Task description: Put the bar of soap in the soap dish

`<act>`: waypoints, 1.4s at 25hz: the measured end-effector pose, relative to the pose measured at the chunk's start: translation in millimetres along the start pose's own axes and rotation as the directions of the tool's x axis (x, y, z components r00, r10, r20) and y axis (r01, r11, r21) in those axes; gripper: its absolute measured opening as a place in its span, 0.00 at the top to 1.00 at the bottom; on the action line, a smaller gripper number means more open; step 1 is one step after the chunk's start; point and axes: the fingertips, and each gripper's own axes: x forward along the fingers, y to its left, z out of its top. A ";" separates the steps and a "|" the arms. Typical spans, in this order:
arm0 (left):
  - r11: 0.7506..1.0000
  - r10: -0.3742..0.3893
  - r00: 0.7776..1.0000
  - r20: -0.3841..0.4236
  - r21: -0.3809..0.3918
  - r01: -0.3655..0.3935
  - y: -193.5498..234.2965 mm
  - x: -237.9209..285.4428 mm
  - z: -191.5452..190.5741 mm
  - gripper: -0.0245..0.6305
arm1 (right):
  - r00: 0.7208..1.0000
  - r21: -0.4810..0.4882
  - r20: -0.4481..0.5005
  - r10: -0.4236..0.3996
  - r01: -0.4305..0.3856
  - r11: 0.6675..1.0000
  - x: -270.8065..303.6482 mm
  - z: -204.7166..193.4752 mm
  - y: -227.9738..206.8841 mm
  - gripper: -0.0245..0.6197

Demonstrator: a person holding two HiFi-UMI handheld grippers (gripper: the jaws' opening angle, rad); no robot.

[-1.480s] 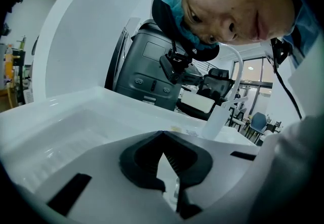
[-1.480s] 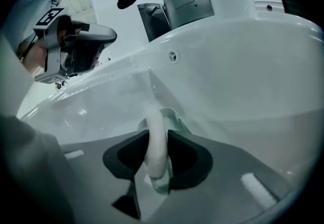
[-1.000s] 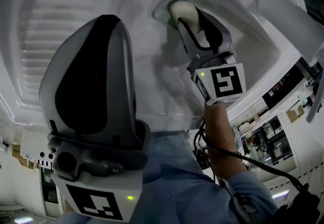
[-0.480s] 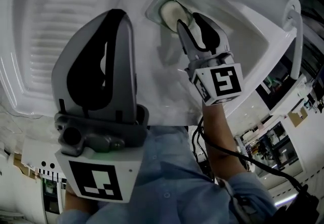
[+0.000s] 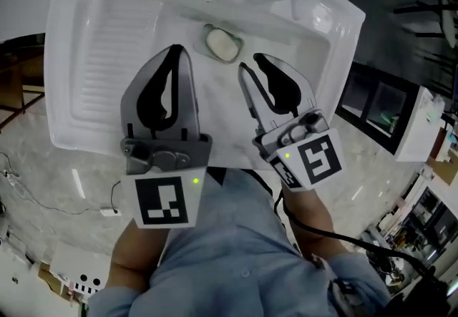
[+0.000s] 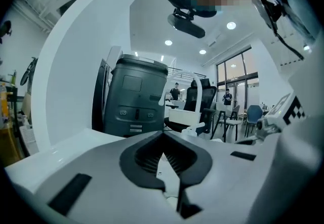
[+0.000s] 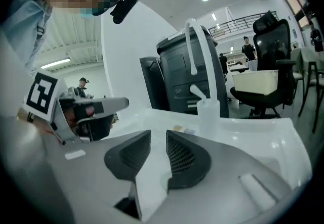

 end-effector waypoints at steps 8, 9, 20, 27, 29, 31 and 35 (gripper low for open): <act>1.000 -0.004 0.999 0.052 0.027 0.003 -36.8 -41.1 36.9 0.96 | 0.986 -0.055 0.158 -0.061 0.070 0.996 -64.6 62.3 21.6 0.95; 0.999 -0.008 0.998 0.057 0.039 0.006 -42.9 -46.6 40.3 0.96 | 0.984 -0.063 0.168 -0.065 0.076 0.995 -70.5 66.1 24.7 0.95; 0.980 -0.024 0.986 0.165 0.201 -0.010 -63.1 -71.2 74.3 0.96 | 0.955 -0.092 0.284 -0.091 0.121 0.988 -107.5 93.7 38.0 0.96; 0.975 -0.047 0.982 0.181 0.222 0.006 -64.0 -72.3 85.1 0.96 | 0.942 -0.112 0.315 -0.114 0.156 0.981 -117.4 106.5 32.5 0.96; 0.974 -0.044 0.982 0.184 0.226 0.002 -60.5 -71.9 86.7 0.96 | 0.939 -0.108 0.324 -0.117 0.160 0.981 -117.9 108.2 32.4 0.96; 0.973 -0.046 0.981 0.190 0.230 0.001 -57.5 -71.6 88.6 0.96 | 0.936 -0.106 0.330 -0.121 0.164 0.981 -117.9 109.3 32.6 0.96; 0.974 -0.054 0.979 0.195 0.226 0.009 -55.4 -69.1 90.3 0.96 | 0.935 -0.101 0.330 -0.132 0.174 0.980 -117.1 110.1 31.6 0.96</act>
